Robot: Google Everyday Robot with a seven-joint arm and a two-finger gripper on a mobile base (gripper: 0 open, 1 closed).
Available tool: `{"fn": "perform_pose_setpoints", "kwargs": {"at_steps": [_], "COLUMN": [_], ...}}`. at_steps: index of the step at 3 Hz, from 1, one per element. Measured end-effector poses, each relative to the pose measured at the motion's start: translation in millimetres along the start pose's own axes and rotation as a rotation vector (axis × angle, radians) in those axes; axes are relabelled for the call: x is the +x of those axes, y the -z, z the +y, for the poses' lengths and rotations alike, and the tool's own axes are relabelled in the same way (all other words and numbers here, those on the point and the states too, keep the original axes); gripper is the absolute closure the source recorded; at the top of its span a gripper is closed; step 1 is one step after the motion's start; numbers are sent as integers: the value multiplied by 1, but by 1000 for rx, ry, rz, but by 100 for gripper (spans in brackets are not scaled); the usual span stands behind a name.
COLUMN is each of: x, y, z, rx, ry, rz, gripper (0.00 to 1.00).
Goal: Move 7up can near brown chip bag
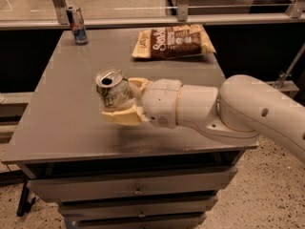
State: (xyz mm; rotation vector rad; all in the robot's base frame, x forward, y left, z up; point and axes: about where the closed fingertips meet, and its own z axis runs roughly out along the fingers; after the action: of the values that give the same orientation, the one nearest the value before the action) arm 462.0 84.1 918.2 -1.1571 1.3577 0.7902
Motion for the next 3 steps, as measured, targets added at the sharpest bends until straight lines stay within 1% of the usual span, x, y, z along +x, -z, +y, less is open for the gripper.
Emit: {"fn": "perform_pose_setpoints", "kwargs": {"at_steps": [1, 2, 3], "x": [0, -1, 0], "y": [-1, 9, 44], "z": [0, -8, -45], "rx": [0, 44, 161], "ry": [0, 20, 63], "rz": [-1, 10, 62], "gripper": [100, 100, 100]}}
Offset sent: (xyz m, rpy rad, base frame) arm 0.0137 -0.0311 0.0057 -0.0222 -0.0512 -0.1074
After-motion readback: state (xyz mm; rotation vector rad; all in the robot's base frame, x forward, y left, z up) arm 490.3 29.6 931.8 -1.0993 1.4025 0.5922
